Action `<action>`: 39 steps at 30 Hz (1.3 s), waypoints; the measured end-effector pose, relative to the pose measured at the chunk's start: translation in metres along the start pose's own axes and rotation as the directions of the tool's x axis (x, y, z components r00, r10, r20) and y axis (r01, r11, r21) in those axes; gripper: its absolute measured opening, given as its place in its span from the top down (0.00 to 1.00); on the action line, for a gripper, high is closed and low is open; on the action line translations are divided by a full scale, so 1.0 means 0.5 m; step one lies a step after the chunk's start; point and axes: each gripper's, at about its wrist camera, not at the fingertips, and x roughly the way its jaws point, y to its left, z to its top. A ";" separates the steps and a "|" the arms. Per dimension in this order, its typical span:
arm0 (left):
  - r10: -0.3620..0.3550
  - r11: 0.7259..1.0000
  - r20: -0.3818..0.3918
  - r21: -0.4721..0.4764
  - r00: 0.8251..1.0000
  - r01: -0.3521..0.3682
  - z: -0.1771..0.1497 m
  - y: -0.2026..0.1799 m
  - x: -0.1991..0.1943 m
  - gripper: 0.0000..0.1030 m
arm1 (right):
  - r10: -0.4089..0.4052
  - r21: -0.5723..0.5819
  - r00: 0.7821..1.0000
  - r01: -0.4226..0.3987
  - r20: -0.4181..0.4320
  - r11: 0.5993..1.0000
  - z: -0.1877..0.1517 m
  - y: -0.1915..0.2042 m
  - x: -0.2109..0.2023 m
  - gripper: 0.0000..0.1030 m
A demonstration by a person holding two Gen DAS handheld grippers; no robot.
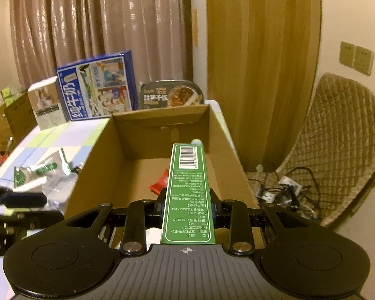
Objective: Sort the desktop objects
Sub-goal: 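Open the left gripper to drop the candy into the box while the right gripper releases the green box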
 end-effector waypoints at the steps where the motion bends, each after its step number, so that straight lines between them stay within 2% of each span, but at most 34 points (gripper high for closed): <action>1: 0.002 1.000 0.002 -0.003 1.000 -0.002 -0.002 0.003 -0.003 0.67 | 0.004 -0.003 1.000 -0.004 0.007 1.000 0.002 0.004 0.004 0.73; 5: 0.010 1.000 0.008 -0.022 1.000 -0.010 -0.007 0.018 -0.013 0.65 | 0.016 -0.019 0.998 -0.014 0.058 1.000 0.010 0.015 0.023 0.73; 11: 0.036 0.998 0.014 -0.049 0.999 -0.036 -0.019 0.043 -0.032 0.61 | 0.006 0.000 0.998 -0.006 0.059 1.000 0.000 0.009 0.009 0.71; 13: 0.047 0.997 0.015 -0.062 0.999 -0.046 -0.027 0.055 -0.040 0.58 | 0.002 0.011 0.999 -0.003 0.052 1.000 -0.016 0.007 -0.006 0.67; 15: 0.057 0.996 0.012 -0.075 0.998 -0.056 -0.036 0.066 -0.048 0.56 | -0.002 0.033 0.999 0.000 0.052 0.999 -0.029 0.006 -0.023 0.55; 22: 0.081 0.989 -0.007 -0.120 0.997 -0.081 -0.081 0.097 -0.081 0.46 | 0.017 0.063 0.998 -0.021 0.061 0.998 -0.075 0.037 -0.088 0.41; 27: 0.102 0.985 -0.006 -0.137 0.995 -0.102 -0.109 0.114 -0.117 0.33 | 0.040 0.073 0.996 -0.045 0.075 0.996 -0.095 0.077 -0.131 0.22; 33: 0.136 0.977 -0.005 -0.164 0.991 -0.135 -0.144 0.138 -0.169 0.22 | 0.070 0.063 0.993 -0.076 0.093 0.995 -0.115 0.126 -0.170 0.09; 39: 0.184 0.965 -0.005 -0.187 0.983 -0.182 -0.176 0.171 -0.217 0.12 | 0.105 0.039 0.990 -0.109 0.094 0.993 -0.124 0.169 -0.195 0.02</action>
